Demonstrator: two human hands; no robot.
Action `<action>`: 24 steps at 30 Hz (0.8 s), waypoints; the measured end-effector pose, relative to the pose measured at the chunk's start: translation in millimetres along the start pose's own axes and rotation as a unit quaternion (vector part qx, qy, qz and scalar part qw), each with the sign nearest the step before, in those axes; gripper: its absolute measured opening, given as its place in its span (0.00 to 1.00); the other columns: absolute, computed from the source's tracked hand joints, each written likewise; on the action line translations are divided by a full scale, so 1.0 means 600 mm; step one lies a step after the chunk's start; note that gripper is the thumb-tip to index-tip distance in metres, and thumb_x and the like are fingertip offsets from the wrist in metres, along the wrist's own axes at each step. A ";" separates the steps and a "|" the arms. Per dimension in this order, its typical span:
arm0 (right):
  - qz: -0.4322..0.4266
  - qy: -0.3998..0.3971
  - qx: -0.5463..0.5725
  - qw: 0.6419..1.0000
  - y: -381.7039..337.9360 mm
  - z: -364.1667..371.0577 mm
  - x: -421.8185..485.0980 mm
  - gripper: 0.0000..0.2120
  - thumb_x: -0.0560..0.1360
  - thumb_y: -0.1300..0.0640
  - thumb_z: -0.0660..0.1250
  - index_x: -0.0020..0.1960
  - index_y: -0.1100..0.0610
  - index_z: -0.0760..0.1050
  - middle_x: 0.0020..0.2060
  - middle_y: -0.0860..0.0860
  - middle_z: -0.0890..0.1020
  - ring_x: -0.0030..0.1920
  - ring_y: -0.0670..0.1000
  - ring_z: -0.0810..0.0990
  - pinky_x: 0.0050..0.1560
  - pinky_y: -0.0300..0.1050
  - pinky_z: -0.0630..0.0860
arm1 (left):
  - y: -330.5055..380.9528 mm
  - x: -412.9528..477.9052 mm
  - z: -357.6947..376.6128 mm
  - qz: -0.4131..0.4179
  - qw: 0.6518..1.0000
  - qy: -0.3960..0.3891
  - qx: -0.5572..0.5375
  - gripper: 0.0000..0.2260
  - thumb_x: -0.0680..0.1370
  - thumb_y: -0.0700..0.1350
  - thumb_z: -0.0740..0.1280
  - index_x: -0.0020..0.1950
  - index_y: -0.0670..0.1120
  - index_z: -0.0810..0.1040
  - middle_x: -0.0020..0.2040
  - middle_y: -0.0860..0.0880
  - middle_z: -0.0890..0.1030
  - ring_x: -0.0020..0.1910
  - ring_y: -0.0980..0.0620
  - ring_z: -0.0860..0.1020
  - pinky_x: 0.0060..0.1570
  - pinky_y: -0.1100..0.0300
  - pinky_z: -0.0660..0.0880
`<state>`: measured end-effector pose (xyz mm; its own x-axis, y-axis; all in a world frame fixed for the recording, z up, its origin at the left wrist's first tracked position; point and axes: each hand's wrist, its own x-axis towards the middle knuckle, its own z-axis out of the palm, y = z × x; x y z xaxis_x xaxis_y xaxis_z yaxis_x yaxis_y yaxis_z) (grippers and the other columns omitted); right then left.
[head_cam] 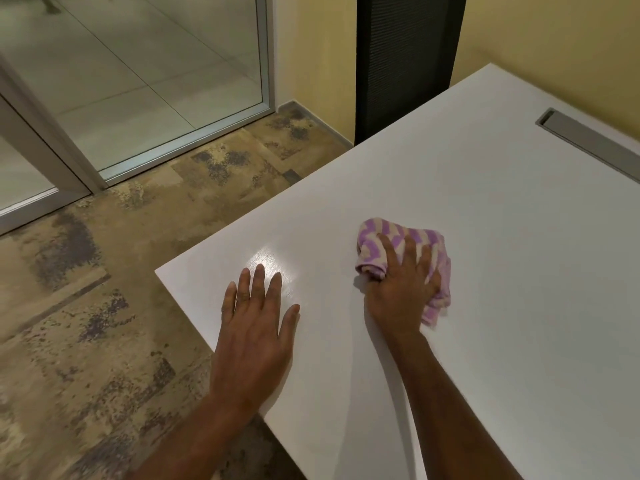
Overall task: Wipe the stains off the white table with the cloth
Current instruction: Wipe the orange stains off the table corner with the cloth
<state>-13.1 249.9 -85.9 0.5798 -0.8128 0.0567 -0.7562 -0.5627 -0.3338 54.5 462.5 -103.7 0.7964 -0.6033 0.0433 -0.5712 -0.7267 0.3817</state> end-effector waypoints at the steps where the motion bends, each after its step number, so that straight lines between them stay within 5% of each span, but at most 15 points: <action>1: -0.002 0.002 -0.003 1.000 -0.005 0.004 0.010 0.31 0.78 0.50 0.64 0.80 0.45 0.61 0.82 0.55 0.58 0.83 0.63 0.48 0.78 0.67 0.43 | 0.000 -0.001 0.002 -0.002 1.000 -0.001 0.003 0.29 0.84 0.62 0.43 0.83 0.51 0.53 0.84 0.50 0.49 0.83 0.53 0.42 0.82 0.47 0.47; 13: -0.097 -0.018 -0.021 0.995 -0.106 0.062 0.079 0.38 0.78 0.41 0.67 0.82 0.40 0.52 0.83 0.53 0.54 0.83 0.63 0.46 0.78 0.69 0.39 | -0.003 0.002 0.009 -0.008 1.000 0.008 0.004 0.30 0.85 0.62 0.45 0.84 0.51 0.48 0.85 0.50 0.48 0.83 0.53 0.42 0.81 0.47 0.48; 24: -0.283 -0.135 0.022 0.949 -0.203 0.091 -0.038 0.35 0.80 0.32 0.57 0.82 0.37 0.46 0.84 0.51 0.43 0.83 0.59 0.36 0.77 0.65 0.31 | 0.006 -0.005 -0.027 0.000 0.969 0.127 -0.212 0.29 0.85 0.56 0.51 0.84 0.46 0.50 0.85 0.49 0.51 0.84 0.50 0.46 0.81 0.43 0.49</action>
<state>82.3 345.0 -97.6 0.9506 -0.3105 -0.0023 -0.2904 -0.8861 -0.3612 53.5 466.8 -87.2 0.8504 -0.4637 0.2487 -0.4812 -0.4943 0.7239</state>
